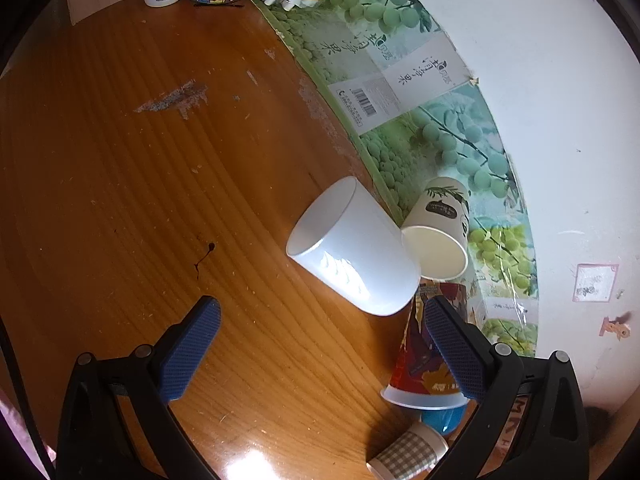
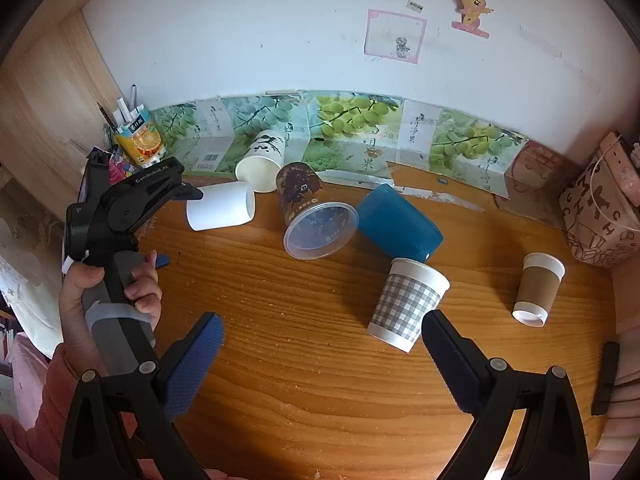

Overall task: Flip cup upright
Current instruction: 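Move the left gripper down to the white plastic cup lying sideways, then close the left gripper around the white plastic cup's body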

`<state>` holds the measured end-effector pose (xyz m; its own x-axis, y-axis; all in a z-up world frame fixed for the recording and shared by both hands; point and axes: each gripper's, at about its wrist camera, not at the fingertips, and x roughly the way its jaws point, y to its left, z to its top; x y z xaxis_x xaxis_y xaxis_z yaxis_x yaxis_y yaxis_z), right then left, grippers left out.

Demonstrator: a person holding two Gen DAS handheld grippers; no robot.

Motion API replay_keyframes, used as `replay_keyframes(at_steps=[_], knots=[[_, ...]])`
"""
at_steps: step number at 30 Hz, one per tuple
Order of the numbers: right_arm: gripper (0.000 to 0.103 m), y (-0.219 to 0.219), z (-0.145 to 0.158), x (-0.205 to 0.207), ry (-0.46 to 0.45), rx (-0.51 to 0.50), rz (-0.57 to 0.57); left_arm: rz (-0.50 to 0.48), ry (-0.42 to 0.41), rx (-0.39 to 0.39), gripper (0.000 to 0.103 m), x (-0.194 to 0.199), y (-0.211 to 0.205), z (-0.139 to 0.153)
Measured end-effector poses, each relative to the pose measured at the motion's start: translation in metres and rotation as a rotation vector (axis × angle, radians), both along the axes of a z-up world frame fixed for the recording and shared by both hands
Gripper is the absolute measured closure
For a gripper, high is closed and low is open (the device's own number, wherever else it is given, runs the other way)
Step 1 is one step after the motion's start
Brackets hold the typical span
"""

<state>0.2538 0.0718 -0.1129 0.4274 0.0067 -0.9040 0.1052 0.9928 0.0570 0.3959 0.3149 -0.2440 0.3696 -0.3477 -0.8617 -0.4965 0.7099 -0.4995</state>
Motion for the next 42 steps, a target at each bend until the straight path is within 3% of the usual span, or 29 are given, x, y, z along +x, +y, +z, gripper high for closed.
replay_keyframes(at_steps=[15, 27, 42], knots=[[0.003, -0.002, -0.021, 0.006, 0.088, -0.038, 0.022, 0.094, 0.045, -0.007, 0.002, 0.03, -0.005, -0.028], [0.003, 0.005, -0.025, 0.006, 0.107, -0.049, 0.035, 0.078, 0.029, 0.01, 0.004, 0.047, -0.01, -0.032], [0.003, 0.008, -0.021, -0.001, 0.097, -0.045, -0.027, -0.054, -0.037, -0.006, 0.027, 0.065, -0.028, -0.025]])
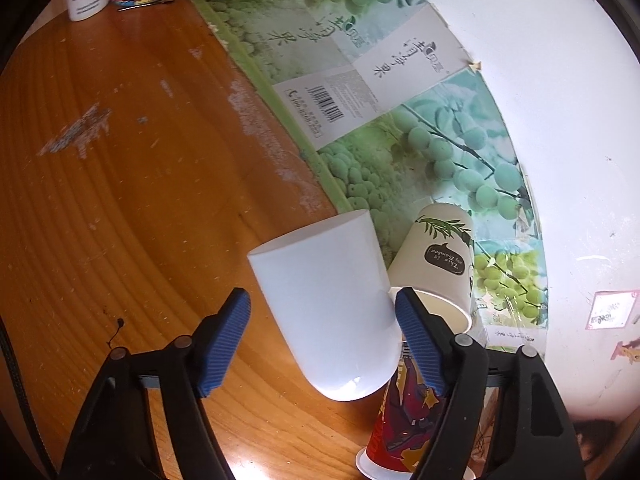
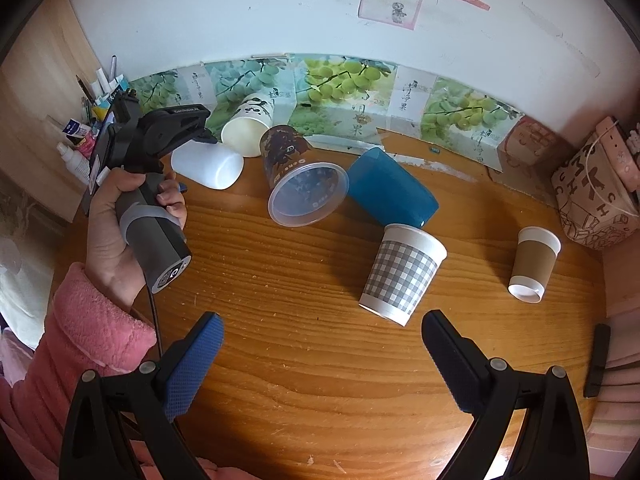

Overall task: Flip cup upright
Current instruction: 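Close the left gripper around the white plastic cup's body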

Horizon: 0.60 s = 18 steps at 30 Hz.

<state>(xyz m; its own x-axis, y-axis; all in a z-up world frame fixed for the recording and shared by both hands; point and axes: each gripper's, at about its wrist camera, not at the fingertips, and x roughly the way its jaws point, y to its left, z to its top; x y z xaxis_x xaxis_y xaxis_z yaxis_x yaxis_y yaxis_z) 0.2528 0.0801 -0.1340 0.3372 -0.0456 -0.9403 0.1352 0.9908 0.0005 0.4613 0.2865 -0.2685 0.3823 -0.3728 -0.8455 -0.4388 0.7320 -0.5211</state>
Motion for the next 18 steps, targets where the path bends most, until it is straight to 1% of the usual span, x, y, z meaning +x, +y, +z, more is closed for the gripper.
replay_keyframes(at_steps=[4, 8, 12, 18], knots=[[0.003, 0.002, 0.0, -0.003, -0.001, 0.005, -0.026, -0.034, -0.007, -0.015, 0.032, 0.004, -0.002, 0.0], [0.003, 0.005, 0.001, -0.007, -0.001, 0.007, -0.049, -0.07, -0.01, -0.028, 0.034, 0.011, -0.002, -0.002], [0.003, 0.006, 0.0, -0.012, -0.001, 0.013, -0.081, -0.127, -0.022, -0.008, 0.035, 0.018, -0.006, 0.0], [0.003, 0.009, 0.001, -0.019, -0.005, 0.021, -0.131, -0.197, -0.025, 0.024, 0.036, 0.018, -0.007, 0.005]])
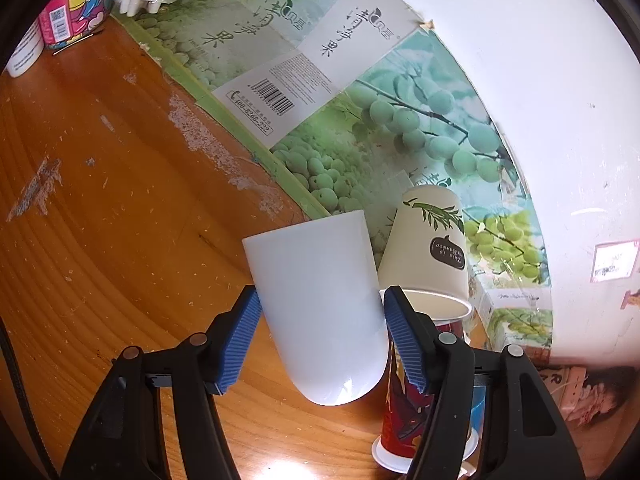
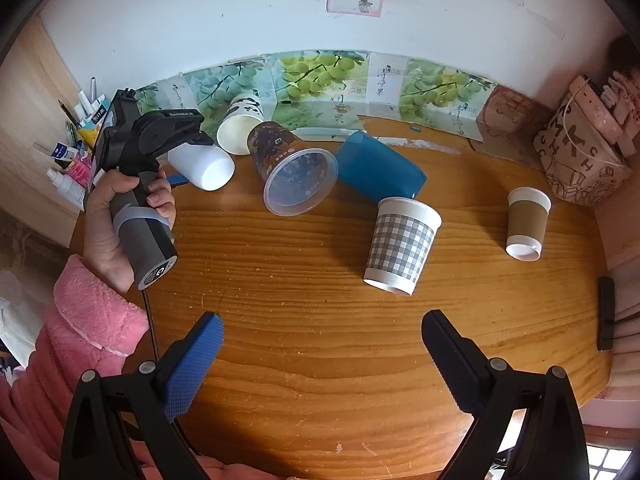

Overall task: Flip cup upright
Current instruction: 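Close the left gripper around the white plastic cup's body, then lift the white cup with the left gripper and turn it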

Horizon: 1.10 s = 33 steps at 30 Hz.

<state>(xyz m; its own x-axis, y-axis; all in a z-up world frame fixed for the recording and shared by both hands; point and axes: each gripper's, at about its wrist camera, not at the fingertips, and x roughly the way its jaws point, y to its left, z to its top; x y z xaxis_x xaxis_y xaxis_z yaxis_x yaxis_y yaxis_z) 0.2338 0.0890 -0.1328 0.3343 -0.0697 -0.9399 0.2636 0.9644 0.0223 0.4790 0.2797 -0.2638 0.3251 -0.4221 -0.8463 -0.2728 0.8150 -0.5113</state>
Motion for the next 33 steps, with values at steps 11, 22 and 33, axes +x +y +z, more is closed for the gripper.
replay_keyframes(at_steps=[11, 22, 33], knots=[[0.003, 0.003, 0.002, -0.018, -0.044, 0.026, -0.055, -0.116, -0.011, 0.029, 0.036, -0.021, -0.003, 0.01], [0.003, -0.013, 0.005, -0.051, -0.097, 0.049, -0.094, -0.237, -0.087, 0.047, 0.036, -0.091, 0.0, 0.042], [0.003, -0.04, 0.004, -0.099, -0.165, 0.139, -0.068, -0.326, -0.147, 0.146, 0.036, -0.177, -0.029, 0.071]])
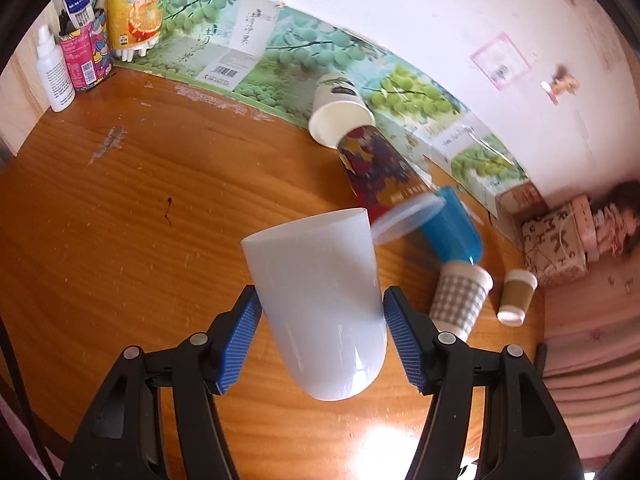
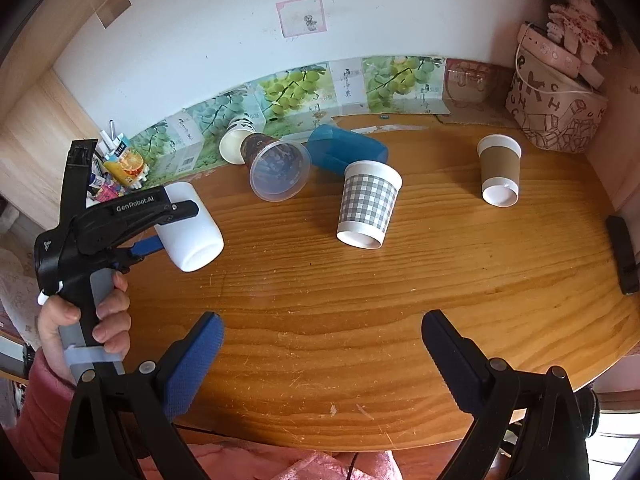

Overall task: Flip cup upright
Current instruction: 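Lift the white cup with the left gripper and turn it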

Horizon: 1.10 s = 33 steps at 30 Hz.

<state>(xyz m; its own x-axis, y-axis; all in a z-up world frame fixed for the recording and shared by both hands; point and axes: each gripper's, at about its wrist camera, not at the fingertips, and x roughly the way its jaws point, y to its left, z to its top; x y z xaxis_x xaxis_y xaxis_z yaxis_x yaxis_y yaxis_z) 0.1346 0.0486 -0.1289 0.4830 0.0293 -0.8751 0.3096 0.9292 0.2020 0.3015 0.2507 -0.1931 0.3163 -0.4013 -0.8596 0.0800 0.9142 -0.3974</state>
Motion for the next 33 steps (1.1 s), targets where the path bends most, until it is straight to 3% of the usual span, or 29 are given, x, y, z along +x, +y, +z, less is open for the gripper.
replay_keyframes(at_steps=[7, 17, 33], knots=[[0.003, -0.024, 0.005, -0.037, -0.08, 0.045, -0.008, -0.032, -0.007, 0.017, 0.036, -0.046, -0.023, 0.009], [0.003, -0.063, 0.008, -0.08, -0.127, 0.06, -0.052, -0.134, 0.016, 0.064, 0.036, -0.1, -0.071, 0.004], [0.003, -0.116, -0.006, -0.123, -0.124, 0.08, -0.16, -0.318, 0.116, 0.146, 0.036, -0.134, -0.149, -0.028]])
